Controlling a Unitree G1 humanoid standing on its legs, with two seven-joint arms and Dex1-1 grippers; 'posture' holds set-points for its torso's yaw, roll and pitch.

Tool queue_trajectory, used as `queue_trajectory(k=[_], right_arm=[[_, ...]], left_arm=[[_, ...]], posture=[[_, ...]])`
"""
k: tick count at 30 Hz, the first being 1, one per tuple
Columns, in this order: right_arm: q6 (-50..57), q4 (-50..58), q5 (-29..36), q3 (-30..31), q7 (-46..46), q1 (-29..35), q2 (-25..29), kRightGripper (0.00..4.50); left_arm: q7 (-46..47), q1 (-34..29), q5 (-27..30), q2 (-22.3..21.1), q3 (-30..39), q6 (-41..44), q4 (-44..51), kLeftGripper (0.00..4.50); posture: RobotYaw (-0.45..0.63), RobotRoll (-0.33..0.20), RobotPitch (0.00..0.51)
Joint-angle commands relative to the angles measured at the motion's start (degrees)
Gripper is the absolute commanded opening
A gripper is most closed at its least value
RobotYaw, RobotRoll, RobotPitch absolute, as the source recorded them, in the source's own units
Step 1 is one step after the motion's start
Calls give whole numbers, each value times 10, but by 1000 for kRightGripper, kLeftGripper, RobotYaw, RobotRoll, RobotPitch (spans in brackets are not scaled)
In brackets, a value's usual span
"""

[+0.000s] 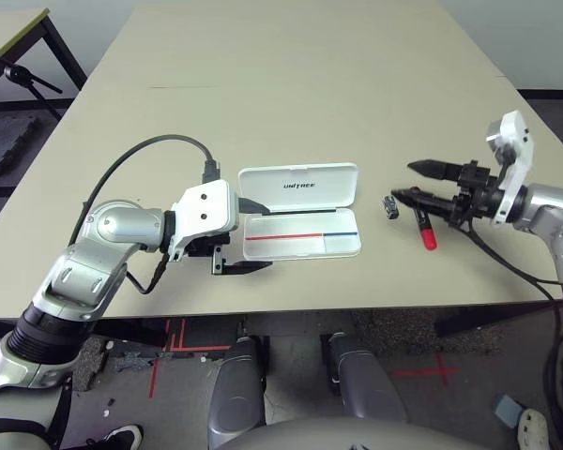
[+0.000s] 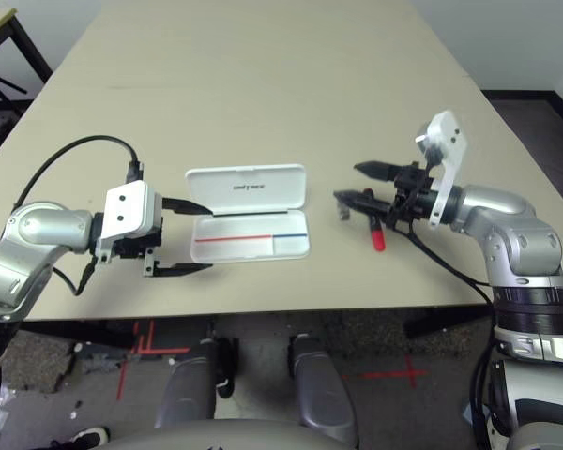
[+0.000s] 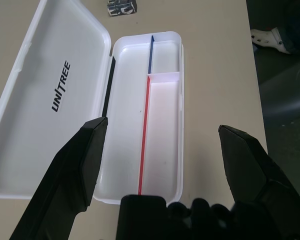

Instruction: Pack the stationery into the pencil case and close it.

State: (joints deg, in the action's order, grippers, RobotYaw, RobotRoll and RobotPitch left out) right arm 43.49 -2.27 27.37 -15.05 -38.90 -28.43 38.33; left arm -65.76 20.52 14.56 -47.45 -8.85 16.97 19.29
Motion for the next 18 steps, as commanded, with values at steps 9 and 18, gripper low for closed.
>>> queue_trajectory(k=[9,18], right_arm=[[178,68,17,-29,118,61,-11,4500],[166,20,-11,37,113,67,-35,4500]], left_arm=[[-9,28,-4,5,-12,-7,-26,4480],[-2,30,-5,2,-10,0,-18,4480]], posture=[[-169,0,179],[-152,0,177]])
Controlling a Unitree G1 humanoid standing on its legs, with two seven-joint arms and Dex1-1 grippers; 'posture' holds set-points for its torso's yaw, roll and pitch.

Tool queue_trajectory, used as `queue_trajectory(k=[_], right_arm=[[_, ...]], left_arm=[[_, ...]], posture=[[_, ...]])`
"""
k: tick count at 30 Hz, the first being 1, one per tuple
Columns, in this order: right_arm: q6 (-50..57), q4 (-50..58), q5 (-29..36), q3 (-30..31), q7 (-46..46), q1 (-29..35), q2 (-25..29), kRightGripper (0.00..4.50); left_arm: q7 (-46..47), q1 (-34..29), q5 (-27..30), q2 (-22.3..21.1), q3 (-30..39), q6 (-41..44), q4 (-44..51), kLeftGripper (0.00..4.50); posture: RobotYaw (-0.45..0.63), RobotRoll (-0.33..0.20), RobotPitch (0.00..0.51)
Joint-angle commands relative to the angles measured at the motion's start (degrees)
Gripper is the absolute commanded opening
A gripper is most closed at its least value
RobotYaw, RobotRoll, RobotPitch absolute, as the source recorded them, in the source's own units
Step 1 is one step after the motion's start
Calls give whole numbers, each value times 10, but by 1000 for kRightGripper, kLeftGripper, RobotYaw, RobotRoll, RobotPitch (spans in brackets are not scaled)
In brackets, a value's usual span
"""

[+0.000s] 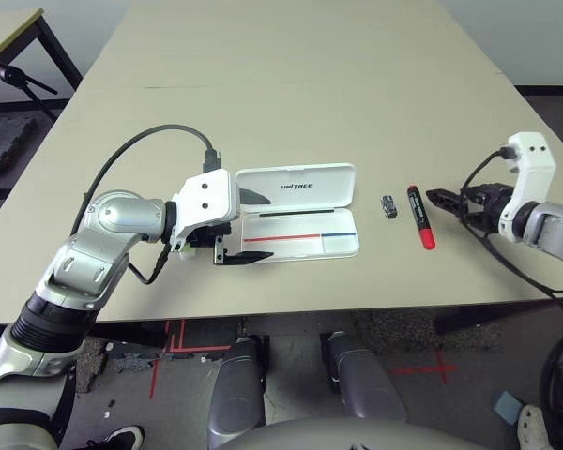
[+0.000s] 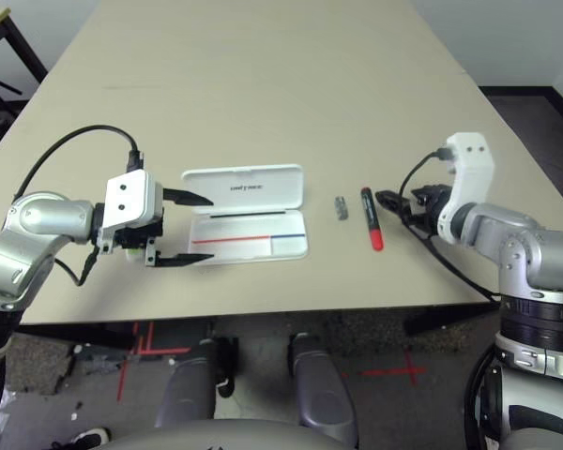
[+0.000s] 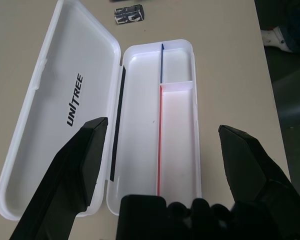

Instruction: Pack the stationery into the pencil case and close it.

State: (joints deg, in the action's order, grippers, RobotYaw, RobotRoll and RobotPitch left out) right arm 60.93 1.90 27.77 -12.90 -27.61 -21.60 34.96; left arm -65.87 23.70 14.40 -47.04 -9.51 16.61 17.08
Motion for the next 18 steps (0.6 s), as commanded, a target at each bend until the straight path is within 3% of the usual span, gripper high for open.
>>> queue_trajectory(k=[1,5,8,17,18], right_arm=[[-11,-31,-20,24,1,-4,-2,4500],[-14,-57,-40,46,4,-10,2,4500],[-20,-73,-52,54,0,-17,10,3901],[-58,-116,-66,61,-42,-48,57,567],[-60,-116,-67,64,-50,-51,63,437]], left_arm=[[0,-3,-4,-3,-2,4,6,4480],[3,-8,-2,-7,2,10,14,4480],[5,-11,-2,-10,5,13,18,4500],[7,-13,-2,-18,14,16,19,4500],[6,-13,-1,-20,15,15,18,4500]], posture=[[-136,0,178],[-121,0,178],[-117,0,178],[-115,0,173],[-113,0,171]])
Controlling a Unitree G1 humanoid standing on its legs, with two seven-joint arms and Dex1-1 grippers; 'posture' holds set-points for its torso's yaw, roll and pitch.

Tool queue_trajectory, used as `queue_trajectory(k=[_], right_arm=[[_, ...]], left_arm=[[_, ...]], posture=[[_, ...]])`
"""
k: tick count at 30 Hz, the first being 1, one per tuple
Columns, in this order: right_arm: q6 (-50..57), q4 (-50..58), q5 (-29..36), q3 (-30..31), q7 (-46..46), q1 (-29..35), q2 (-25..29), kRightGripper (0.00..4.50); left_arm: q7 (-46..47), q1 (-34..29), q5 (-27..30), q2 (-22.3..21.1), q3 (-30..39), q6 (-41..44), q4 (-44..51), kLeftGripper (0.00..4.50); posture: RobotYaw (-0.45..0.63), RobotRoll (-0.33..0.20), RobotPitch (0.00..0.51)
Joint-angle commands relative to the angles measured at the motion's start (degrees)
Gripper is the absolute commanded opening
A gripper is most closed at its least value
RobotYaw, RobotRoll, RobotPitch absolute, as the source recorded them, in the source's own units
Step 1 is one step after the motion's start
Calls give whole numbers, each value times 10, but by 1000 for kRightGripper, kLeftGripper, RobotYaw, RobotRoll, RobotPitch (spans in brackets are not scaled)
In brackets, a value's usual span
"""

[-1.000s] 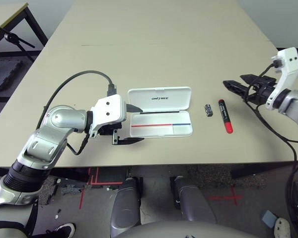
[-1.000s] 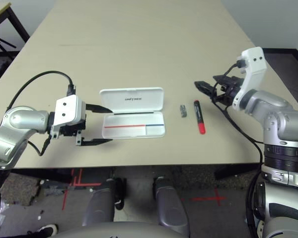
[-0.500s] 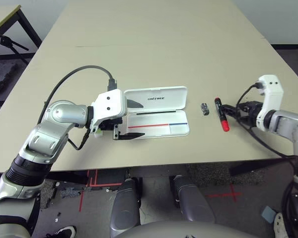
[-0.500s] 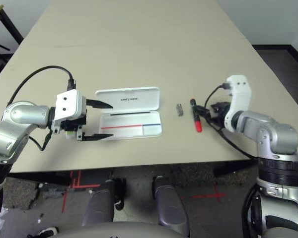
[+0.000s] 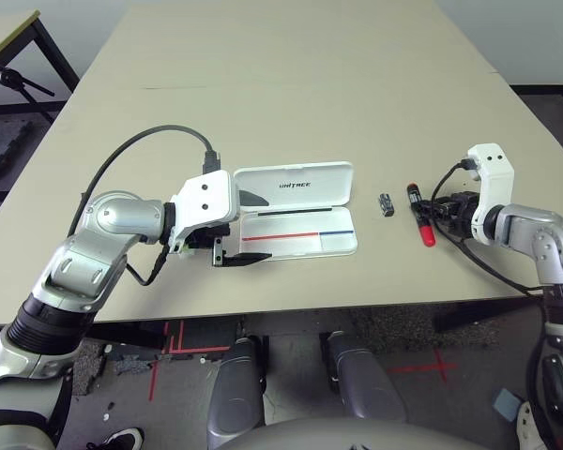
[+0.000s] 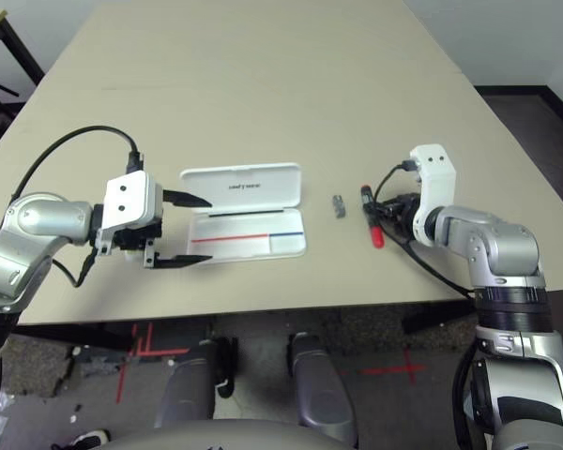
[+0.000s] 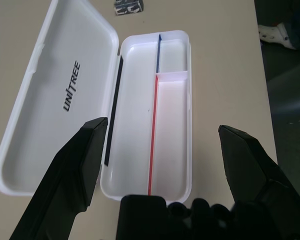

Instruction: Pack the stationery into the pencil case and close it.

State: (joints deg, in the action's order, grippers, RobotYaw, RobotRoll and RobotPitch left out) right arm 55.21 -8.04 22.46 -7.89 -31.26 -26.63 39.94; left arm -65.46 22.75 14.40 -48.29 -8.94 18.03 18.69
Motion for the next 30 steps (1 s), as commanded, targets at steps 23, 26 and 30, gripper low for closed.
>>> queue_trajectory(k=[23,26,30], right_arm=[[-133,142,-11,128,-350,-71,170,431],[-148,164,-13,148,-387,-87,171,431],[-176,178,-29,188,-408,-112,141,431]], left_arm=[[4,-23,4,-26,27,11,14,4500],[8,-28,4,-25,29,14,19,4500],[17,-35,3,-22,29,20,28,4500]], posture=[[-86,0,181],[-76,0,182],[-66,0,183]])
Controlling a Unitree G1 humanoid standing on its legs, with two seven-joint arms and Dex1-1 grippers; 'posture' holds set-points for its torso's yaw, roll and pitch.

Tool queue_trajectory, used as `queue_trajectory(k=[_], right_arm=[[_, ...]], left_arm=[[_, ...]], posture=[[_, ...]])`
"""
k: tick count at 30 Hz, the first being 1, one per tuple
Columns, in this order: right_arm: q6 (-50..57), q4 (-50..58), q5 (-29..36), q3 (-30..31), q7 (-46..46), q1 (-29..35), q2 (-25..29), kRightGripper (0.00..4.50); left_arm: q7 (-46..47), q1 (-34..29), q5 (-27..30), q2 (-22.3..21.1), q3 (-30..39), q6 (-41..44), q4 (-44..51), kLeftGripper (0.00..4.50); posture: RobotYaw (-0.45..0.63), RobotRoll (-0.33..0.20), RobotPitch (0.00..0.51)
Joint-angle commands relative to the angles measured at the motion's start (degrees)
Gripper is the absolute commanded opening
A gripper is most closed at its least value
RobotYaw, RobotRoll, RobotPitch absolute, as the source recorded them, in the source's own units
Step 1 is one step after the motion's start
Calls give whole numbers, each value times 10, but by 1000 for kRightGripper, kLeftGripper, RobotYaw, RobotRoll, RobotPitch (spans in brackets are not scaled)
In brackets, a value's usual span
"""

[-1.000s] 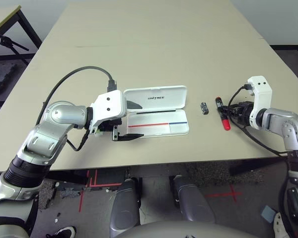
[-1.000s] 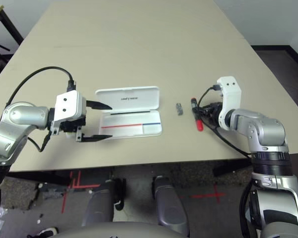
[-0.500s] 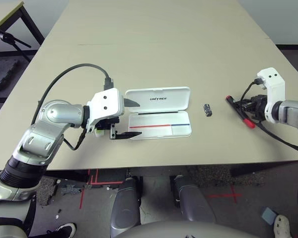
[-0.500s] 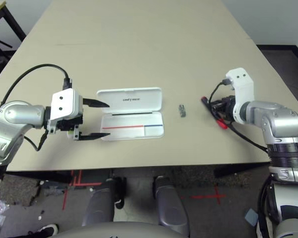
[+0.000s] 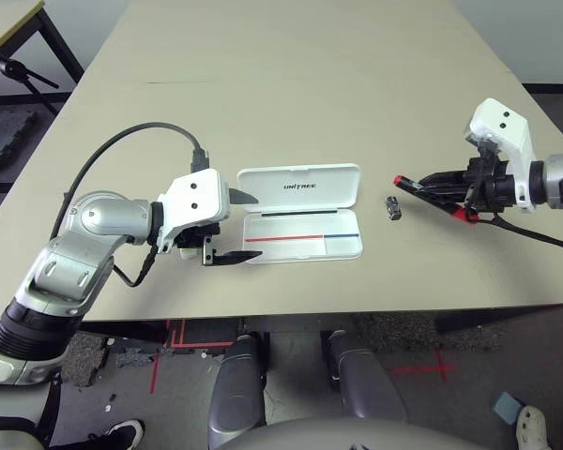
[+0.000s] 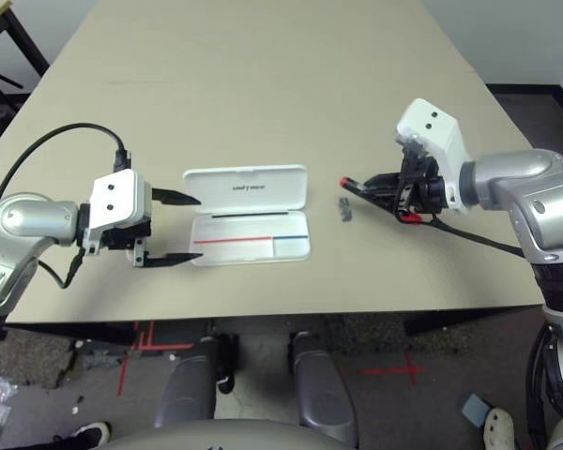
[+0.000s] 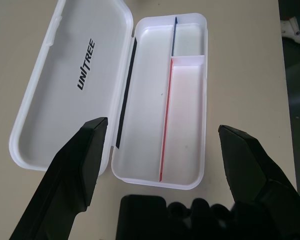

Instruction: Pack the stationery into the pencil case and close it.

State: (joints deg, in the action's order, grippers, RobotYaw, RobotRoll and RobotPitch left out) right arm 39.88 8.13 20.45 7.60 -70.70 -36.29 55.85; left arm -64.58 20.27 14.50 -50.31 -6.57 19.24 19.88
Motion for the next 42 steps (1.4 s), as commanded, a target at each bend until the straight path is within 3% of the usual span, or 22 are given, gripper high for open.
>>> queue_trajectory(k=[1,8,20,34,35,38,42], right_arm=[[-24,18,-9,44,-11,-22,-38,431],[-44,12,-43,103,14,-48,-122,431],[-123,-37,-142,184,55,-64,-222,431],[-247,-119,-235,211,94,-55,-281,431],[-253,-122,-236,209,97,-53,-285,991],[-266,-126,-230,199,97,-49,-291,1821],[-270,-120,-208,177,84,-48,-287,3311]], left_arm=[[11,-11,1,-1,6,10,18,4500],[26,-24,3,-1,7,19,32,4500],[39,-42,1,-3,14,23,43,4500],[47,-47,-10,0,11,9,35,4500],[52,-48,-15,1,9,6,33,4500],[58,-54,-23,-2,7,10,31,4500],[73,-56,-31,0,18,4,24,4500]], posture=[[-59,0,183],[-41,0,188],[-21,0,190],[-16,0,190],[-16,0,190],[-12,0,191],[-10,0,192]])
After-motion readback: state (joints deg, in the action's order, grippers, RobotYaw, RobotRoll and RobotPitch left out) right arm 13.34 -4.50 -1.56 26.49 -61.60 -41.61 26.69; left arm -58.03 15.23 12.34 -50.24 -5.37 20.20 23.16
